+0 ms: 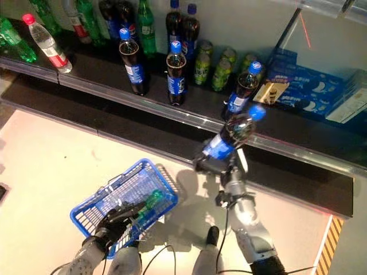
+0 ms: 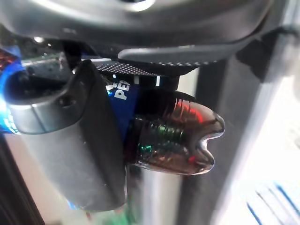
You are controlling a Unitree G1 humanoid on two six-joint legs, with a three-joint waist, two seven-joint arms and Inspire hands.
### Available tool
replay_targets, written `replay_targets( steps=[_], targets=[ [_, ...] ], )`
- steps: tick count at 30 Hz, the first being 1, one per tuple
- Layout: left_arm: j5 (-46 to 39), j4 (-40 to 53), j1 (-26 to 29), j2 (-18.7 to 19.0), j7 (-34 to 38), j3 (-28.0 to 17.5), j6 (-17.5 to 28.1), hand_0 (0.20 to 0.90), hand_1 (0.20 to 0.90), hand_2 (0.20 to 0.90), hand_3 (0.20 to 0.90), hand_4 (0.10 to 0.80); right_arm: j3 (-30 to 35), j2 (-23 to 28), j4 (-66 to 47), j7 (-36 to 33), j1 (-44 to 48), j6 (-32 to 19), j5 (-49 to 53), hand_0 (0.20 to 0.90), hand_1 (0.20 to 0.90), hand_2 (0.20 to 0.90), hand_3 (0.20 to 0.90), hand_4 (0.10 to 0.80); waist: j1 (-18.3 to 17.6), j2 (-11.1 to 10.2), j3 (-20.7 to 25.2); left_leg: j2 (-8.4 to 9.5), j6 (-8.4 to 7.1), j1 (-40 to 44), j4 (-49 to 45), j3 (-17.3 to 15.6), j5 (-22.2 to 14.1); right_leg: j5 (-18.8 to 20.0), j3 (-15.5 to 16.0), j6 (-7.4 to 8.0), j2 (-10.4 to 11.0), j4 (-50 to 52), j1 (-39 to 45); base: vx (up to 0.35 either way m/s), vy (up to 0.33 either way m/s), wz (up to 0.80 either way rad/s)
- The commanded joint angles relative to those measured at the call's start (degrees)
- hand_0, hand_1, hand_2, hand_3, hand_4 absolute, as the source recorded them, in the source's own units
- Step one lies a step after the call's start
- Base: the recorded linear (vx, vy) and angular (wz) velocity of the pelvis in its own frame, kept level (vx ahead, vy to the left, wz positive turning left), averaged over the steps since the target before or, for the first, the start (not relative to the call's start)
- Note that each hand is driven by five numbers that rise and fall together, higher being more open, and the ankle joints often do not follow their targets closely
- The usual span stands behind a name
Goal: Pick up the drink and place into the basket.
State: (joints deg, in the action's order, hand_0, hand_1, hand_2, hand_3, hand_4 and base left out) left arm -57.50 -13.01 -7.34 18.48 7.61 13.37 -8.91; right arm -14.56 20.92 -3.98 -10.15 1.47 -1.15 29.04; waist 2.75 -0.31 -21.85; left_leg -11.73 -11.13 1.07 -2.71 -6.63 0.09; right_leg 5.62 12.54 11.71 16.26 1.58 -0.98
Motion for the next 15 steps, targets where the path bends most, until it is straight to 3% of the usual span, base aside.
replay_targets(
  steps=[1,10,15],
  targets=[
    [-3.7,17.1,2.5,1.5,-10.3,1.9,3.0,0.300,0.300,0.300,0.200,0.100,-2.4,-0.2,-7.1,3.7,1.1,-7.8,-2.6,0.300,0.300,0.300,0.200,0.100,0.5,1.5,11.9,-0.40,4.33,-0.1,4.7,-1.7,7.2,-0.5,2.1,-4.24,-1.4,-1.1,4.0,0.016,0.046,0.17],
    [-11.1,24.5,3.4,4.8,-15.4,7.4,-4.6,0.300,0.300,0.300,0.200,0.100,-13.2,-0.9,3.6,3.7,1.8,-8.5,-5.5,0.300,0.300,0.300,0.200,0.100,3.8,2.7,13.5,0.81,4.09,-1.2,7.7,0.9,8.6,0.6,6.0,-3.16,-0.1,-3.8,6.1,0.005,0.046,0.17],
    [-12.4,26.1,4.8,6.1,-18.4,9.5,-6.0,0.300,0.300,0.300,0.200,0.100,-16.2,-2.2,10.5,2.1,3.2,-9.2,-4.8,0.300,0.300,0.300,0.200,0.100,5.4,3.1,14.1,1.60,4.14,-2.3,7.7,1.9,8.6,1.3,8.0,-2.56,0.7,-4.8,7.0,-0.007,0.029,0.22]
  ],
)
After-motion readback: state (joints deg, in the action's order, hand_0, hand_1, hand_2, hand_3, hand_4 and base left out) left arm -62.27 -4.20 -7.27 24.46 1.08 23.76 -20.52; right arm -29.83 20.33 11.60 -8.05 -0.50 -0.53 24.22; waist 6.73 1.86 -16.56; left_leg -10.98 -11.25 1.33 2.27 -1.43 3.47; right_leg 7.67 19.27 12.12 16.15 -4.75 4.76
